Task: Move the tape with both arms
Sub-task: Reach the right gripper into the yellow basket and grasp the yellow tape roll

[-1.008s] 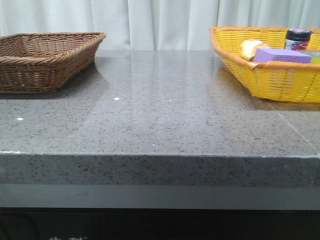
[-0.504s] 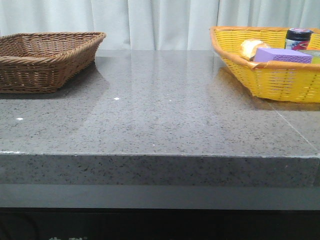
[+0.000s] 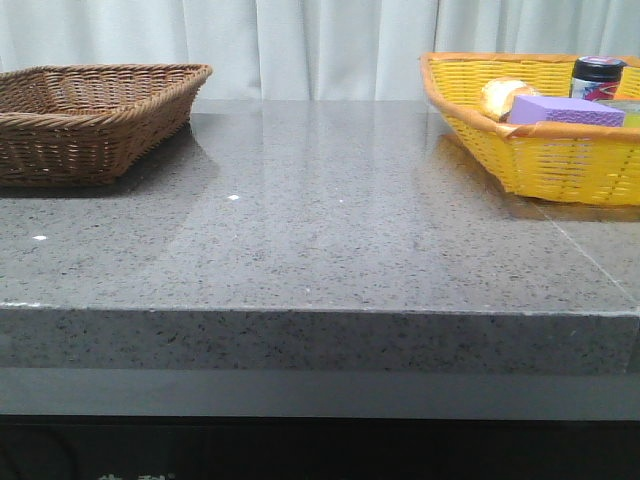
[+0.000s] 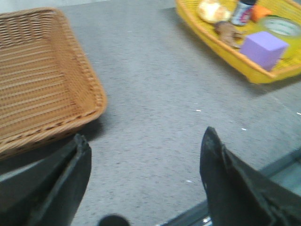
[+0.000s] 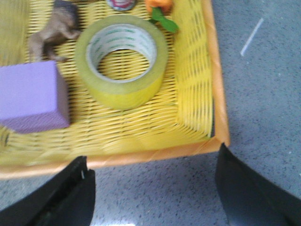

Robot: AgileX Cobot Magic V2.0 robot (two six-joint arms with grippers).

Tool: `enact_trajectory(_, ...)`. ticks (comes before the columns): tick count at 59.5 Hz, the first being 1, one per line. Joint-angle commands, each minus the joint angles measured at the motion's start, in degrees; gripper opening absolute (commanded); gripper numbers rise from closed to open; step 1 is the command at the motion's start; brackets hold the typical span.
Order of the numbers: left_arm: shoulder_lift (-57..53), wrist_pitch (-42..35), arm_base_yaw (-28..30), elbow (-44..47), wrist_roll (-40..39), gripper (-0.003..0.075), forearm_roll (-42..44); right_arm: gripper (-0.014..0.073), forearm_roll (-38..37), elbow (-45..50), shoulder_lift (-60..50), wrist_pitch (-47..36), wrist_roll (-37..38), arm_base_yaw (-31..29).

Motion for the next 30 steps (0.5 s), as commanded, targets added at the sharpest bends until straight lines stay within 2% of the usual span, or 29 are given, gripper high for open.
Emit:
enact_trajectory(1, 0.4, -4.3, -3.1, -1.9, 0.1, 0.0489, -0.7, 0.0549, -0.8, -7.0, 4.8, 0.7, 0.1, -2.1)
enact_trajectory(8, 0.4, -4.3, -5.2, -1.9, 0.1, 0.0489, -0.7, 0.0533, -0.8, -13.2, 12.4, 4.3, 0.0, -3.1)
enact_trajectory(19, 0.4, -4.3, -5.3, -1.9, 0.1, 0.0489, -0.7, 0.0477, 3.1, -23.5, 24.5, 9.7, -3.9, -3.1)
enact_trajectory(30, 0.4, -4.1, -5.3, -1.9, 0.1, 0.0489, -0.7, 0.0467, 4.7, -32.0, 34.5, 13.1, -4.6, -3.1)
